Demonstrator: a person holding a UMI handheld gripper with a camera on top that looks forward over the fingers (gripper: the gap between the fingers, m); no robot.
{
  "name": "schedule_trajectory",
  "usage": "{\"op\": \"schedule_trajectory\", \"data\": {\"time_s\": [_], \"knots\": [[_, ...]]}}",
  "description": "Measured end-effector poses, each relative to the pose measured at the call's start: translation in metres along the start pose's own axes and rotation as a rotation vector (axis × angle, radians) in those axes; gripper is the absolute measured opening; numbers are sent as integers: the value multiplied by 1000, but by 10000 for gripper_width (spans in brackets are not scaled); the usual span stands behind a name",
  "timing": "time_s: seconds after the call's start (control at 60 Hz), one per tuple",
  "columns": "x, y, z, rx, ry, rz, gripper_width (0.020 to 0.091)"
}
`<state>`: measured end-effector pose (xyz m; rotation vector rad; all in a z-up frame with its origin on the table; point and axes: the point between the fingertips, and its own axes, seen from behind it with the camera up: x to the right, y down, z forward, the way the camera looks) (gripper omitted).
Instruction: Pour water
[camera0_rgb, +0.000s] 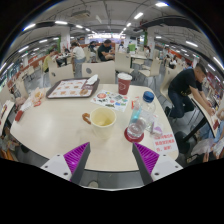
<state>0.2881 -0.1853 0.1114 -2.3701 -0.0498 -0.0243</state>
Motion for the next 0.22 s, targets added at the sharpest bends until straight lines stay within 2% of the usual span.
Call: {"op": "schedule_trajectory", "data": {"time_s": [0.217], "knots": [[0,-2,4,-2,6,-40,854]]}}
